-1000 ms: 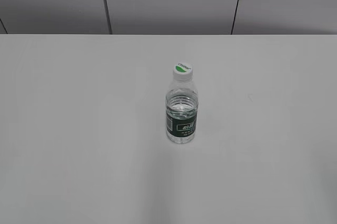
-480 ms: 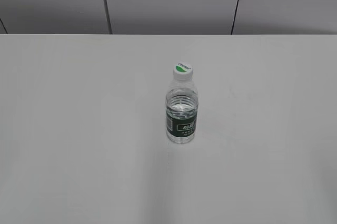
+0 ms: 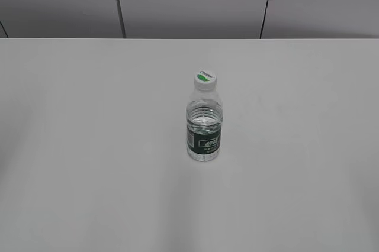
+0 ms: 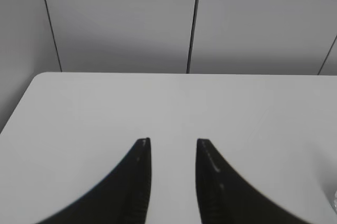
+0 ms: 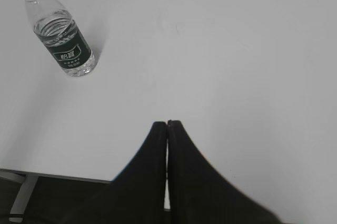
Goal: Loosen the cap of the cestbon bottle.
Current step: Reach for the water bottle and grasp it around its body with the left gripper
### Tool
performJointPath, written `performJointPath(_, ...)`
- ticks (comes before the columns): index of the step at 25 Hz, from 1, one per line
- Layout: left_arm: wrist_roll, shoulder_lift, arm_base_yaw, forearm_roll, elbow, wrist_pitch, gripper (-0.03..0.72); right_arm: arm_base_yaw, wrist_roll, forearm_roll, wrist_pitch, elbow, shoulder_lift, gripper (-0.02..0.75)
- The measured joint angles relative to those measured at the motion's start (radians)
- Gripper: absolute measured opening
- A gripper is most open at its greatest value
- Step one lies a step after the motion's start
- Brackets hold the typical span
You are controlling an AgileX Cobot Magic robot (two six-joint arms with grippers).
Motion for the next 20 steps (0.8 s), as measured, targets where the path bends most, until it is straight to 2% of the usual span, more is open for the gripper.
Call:
performJointPath(3, 0.104, 0.166, 0.000, -0.078, 0.000, -0.157, 0.241, 0.000, 0.000, 0.000, 0.000, 0.000, 0.000, 0.003)
performJointPath(7, 0.122, 0.286, -0.001, -0.089, 0.000, -0.260, 0.241, 0.000, 0.000, 0.000, 0.000, 0.000, 0.000, 0.003)
performJointPath(10, 0.124, 0.426, -0.034, -0.092, 0.000, -0.397, 0.241, 0.000, 0.000, 0.000, 0.000, 0.000, 0.000, 0.003)
performJointPath(14, 0.125, 0.573, -0.153, -0.080, 0.000, -0.500, 0.239, 0.000, 0.000, 0.001, -0.001, 0.000, 0.000, 0.003)
performJointPath(20, 0.126, 0.780, -0.394, 0.041, 0.000, -0.623, 0.238, 0.000, 0.000, 0.001, -0.001, 0.000, 0.000, 0.003)
